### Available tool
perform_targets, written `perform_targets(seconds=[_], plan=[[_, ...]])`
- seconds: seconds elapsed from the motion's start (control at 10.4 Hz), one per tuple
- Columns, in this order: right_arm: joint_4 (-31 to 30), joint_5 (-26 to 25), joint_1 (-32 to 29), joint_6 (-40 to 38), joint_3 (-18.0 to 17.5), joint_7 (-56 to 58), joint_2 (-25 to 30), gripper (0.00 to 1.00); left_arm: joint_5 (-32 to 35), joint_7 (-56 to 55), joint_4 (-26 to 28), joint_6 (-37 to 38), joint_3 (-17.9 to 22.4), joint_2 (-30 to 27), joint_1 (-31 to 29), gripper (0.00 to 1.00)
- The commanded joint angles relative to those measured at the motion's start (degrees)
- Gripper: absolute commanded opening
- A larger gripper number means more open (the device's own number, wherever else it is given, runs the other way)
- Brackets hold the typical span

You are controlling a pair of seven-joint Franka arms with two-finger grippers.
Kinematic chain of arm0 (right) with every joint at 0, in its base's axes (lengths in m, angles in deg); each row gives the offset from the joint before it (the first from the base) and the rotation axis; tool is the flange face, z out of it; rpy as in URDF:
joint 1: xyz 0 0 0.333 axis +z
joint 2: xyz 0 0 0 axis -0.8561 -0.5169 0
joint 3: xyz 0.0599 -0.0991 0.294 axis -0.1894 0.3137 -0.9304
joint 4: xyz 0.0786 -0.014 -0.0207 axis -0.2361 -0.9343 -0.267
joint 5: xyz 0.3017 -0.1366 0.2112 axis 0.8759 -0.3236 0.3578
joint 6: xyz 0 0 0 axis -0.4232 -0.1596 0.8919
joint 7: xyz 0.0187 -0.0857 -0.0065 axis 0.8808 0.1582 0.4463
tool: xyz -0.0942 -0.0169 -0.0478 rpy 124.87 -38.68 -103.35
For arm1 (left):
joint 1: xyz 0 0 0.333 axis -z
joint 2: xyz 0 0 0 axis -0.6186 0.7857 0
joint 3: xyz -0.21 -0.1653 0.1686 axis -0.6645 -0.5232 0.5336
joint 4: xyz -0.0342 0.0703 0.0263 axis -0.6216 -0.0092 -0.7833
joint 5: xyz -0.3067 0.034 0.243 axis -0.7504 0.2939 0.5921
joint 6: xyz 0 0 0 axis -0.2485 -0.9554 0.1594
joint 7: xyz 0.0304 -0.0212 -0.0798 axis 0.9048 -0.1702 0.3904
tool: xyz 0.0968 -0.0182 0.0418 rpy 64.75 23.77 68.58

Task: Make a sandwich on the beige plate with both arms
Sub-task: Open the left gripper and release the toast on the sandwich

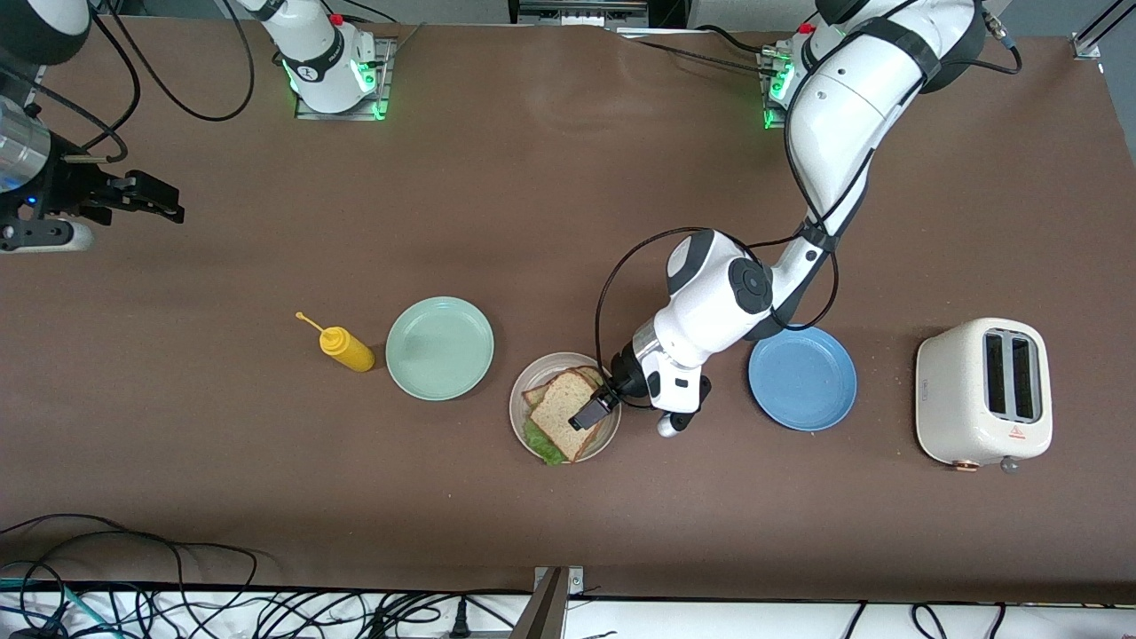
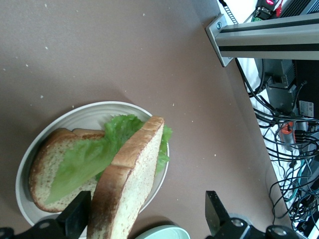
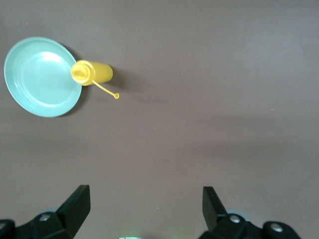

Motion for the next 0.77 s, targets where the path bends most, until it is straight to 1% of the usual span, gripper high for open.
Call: perform_targets(seconds=[0.0, 0.29, 0.38, 0.48, 0.67], plan=[[3.28, 0.46, 0.12, -0.86, 2.81, -1.02, -0.43, 1.00, -0.77, 0.13, 0.69, 1.11, 0.44, -0.68, 0.14, 1.00], [3.55, 0.80, 0.31, -0.77, 2.47, -1.47, -2.36, 1.00, -0.60, 0.31, 1.04, 5.49, 1.58, -0.68, 0.40, 1.00], [3.55, 0.20, 0.57, -0.77, 2.38, -1.38, -3.23, 1.00, 0.88, 0.31, 1.04, 6.81, 2.80, -0.68, 0.75, 1.00], [3.47, 0.37, 0.57, -0.33, 2.38, -1.64, -3.59, 1.00, 2.29, 0.14, 1.04, 7.09, 2.81, -0.68, 0.75, 1.00], [2.94, 1.07, 0.48, 0.64, 2.29, -1.29, -2.37, 1.00, 2.57, 0.22, 1.05, 10.15, 3.07, -0.68, 0.67, 1.00]])
